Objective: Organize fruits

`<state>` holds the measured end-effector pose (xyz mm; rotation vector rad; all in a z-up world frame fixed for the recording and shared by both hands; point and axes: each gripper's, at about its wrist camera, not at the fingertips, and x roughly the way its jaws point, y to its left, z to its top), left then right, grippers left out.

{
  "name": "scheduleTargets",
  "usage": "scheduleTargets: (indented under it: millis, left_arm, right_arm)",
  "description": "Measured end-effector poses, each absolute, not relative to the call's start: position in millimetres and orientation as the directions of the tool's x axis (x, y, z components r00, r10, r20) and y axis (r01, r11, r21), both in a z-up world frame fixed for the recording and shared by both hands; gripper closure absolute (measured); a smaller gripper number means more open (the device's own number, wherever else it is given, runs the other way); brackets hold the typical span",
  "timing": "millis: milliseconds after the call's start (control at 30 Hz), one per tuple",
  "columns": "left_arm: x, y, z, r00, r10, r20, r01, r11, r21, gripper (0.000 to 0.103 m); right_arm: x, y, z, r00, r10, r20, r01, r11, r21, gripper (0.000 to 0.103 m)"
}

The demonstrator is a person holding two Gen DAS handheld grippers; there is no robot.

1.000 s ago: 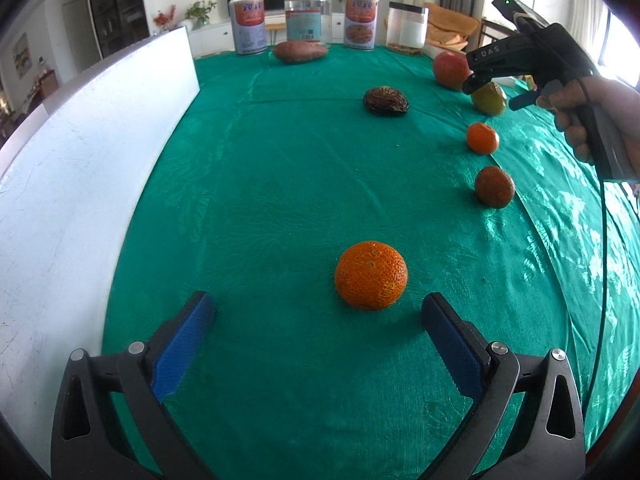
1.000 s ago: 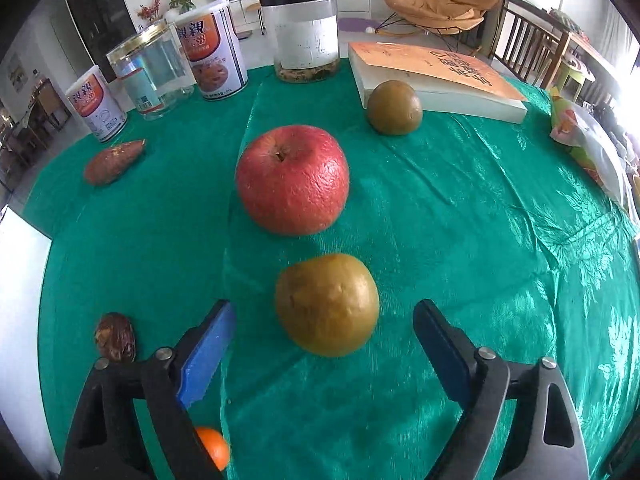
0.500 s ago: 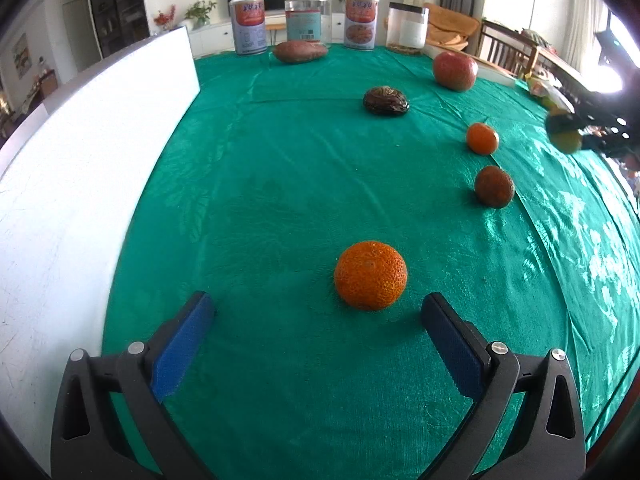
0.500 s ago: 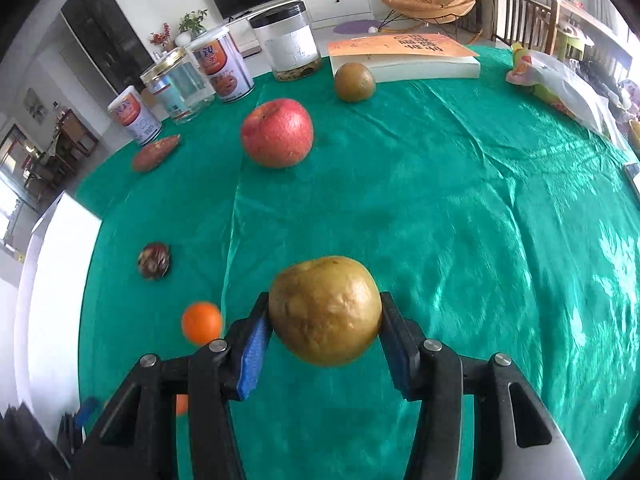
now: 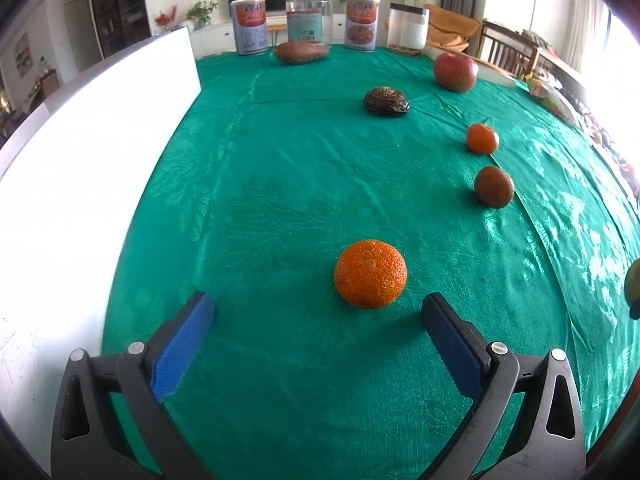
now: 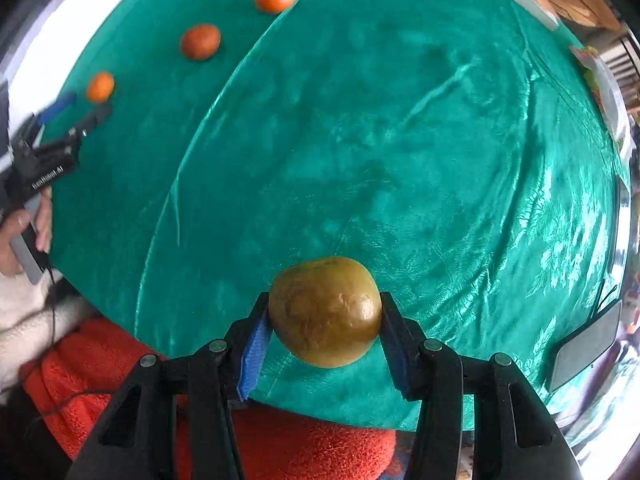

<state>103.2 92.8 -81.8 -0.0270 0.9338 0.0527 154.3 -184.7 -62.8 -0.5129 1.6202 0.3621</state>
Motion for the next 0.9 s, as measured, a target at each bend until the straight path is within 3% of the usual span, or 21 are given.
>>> scheduleTargets:
  millis: [167,600,900]
  left_arm:
    - [103,93,-82,0.594,0.034,-0.804,-0.057,0.998,0.000,0.000]
    - [103,93,-82,0.594,0.034,-0.804,-0.058,0.998,0.000,0.000]
    - [103,93,-82,0.594,0.035,-0.804,-0.058,0.998,0.000,0.000]
  right_arm:
    - [164,-147,-72,-0.016,-0.186,-0.982,-0.579,0.803,-0.142,0.052]
    - [180,-151,-36,0.119,0.020,-0.993,-0.471,0.881,-0.038,0.052]
    - [134,-195,-25,0.225,0.155,-0.962,-0.363,0.929,0.065,0.052]
